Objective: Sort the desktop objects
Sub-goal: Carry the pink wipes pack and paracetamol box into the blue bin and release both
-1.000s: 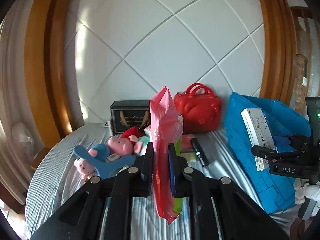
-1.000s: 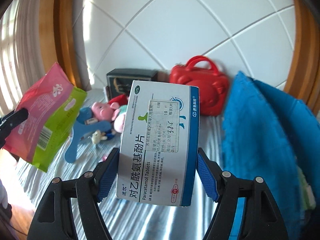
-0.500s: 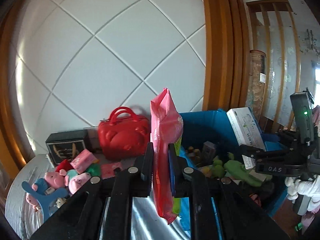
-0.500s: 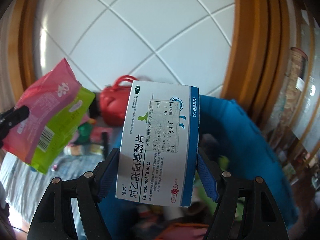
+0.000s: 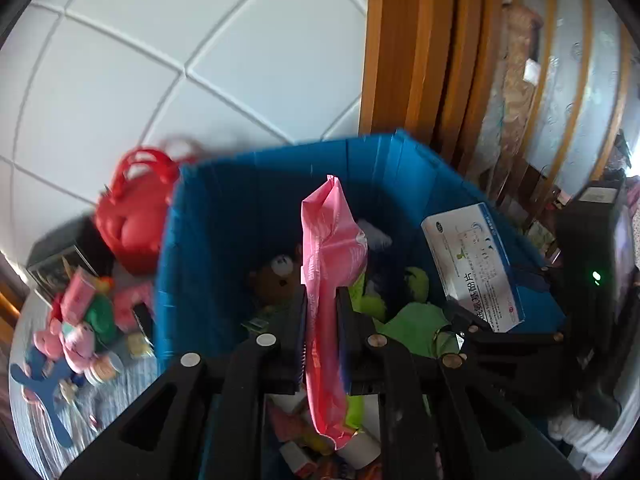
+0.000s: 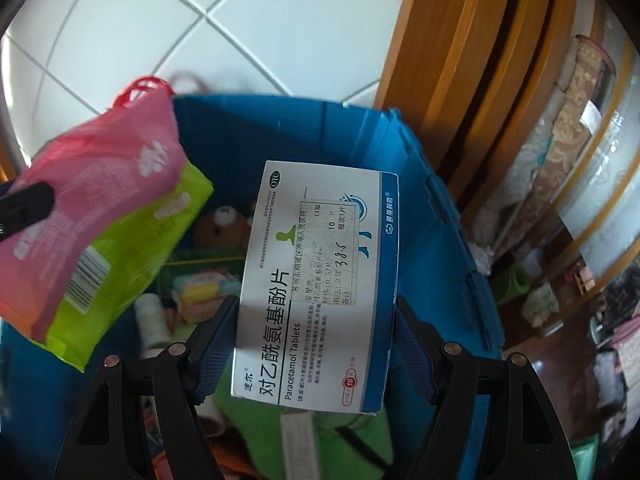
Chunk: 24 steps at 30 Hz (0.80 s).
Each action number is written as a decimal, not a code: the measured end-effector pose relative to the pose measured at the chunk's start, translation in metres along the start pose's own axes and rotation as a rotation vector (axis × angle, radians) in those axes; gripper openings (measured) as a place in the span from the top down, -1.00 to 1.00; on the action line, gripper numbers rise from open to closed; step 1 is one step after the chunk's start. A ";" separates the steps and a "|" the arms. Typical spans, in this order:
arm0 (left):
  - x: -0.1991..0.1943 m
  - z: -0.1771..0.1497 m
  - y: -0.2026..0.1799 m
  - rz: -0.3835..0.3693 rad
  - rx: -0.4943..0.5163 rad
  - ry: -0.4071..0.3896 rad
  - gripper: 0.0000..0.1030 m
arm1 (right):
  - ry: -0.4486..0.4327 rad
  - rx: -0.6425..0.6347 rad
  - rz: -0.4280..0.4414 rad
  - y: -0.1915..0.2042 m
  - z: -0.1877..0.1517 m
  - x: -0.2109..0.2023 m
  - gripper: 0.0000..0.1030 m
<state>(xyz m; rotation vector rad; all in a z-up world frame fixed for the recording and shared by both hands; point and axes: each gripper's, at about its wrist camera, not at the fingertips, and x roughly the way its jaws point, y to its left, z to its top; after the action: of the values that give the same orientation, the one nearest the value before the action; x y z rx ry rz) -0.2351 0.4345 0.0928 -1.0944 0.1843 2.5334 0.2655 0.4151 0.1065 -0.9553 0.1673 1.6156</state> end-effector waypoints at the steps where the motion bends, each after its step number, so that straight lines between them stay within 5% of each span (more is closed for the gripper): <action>1: 0.012 0.001 -0.006 0.014 0.002 0.028 0.75 | 0.009 -0.001 -0.005 0.001 -0.004 0.004 -0.44; 8: 0.061 -0.005 -0.018 0.110 0.028 0.096 0.73 | 0.071 0.005 -0.001 -0.015 -0.008 0.044 -0.44; 16: 0.067 -0.002 -0.025 0.190 0.070 0.097 0.72 | 0.045 0.011 -0.001 -0.026 0.000 0.050 -0.46; 21: 0.065 -0.003 -0.022 0.175 0.041 0.122 0.71 | 0.006 -0.008 -0.020 -0.024 0.003 0.045 -0.95; 24: 0.053 -0.001 -0.022 0.156 0.034 0.104 0.71 | -0.015 -0.019 -0.033 -0.023 0.004 0.036 -0.98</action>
<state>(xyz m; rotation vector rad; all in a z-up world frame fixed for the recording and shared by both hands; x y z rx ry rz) -0.2590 0.4694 0.0545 -1.2432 0.3521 2.5992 0.2842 0.4519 0.0942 -0.9561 0.1254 1.5965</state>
